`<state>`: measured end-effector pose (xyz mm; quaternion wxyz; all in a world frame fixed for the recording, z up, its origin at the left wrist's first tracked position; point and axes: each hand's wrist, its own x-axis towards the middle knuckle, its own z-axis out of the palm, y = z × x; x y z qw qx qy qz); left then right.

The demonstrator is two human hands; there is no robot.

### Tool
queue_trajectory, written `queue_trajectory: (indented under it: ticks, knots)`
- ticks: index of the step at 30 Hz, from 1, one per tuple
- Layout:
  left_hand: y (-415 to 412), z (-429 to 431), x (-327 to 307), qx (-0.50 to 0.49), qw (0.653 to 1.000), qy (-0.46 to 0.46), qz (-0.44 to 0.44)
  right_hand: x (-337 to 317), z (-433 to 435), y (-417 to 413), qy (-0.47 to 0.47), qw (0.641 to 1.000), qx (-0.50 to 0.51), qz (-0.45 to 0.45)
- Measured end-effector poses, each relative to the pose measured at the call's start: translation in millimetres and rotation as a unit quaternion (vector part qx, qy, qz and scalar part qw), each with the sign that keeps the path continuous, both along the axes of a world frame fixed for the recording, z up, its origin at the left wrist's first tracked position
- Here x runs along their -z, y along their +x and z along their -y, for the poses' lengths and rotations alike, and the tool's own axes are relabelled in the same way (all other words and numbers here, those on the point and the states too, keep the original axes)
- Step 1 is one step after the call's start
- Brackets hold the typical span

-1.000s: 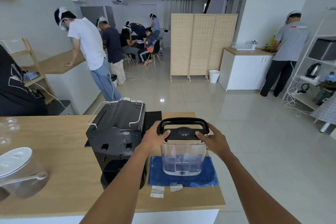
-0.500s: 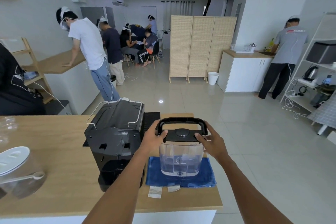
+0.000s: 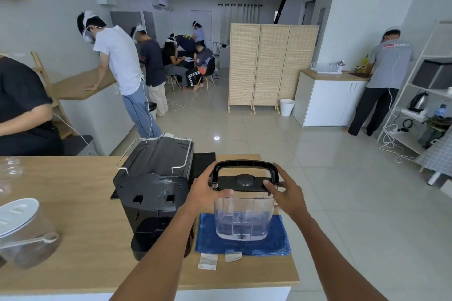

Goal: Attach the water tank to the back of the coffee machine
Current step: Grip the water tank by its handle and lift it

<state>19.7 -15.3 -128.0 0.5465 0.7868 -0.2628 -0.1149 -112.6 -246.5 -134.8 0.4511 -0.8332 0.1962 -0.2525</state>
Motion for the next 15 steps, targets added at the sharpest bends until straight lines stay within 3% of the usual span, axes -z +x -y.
queue_trajectory:
  ticks: [5, 15]
  knots:
    - [-1.5, -0.8, -2.3, -0.005, 1.0, -0.006, 0.015, -5.6, 3.9, -6.1, 0.012, 0.999, -0.041, -0.024]
    - [-4.8, -3.4, -2.9, -0.018, 0.999, -0.041, 0.009, 1.3, 0.1, -8.5, -0.04, 0.999, -0.011, 0.032]
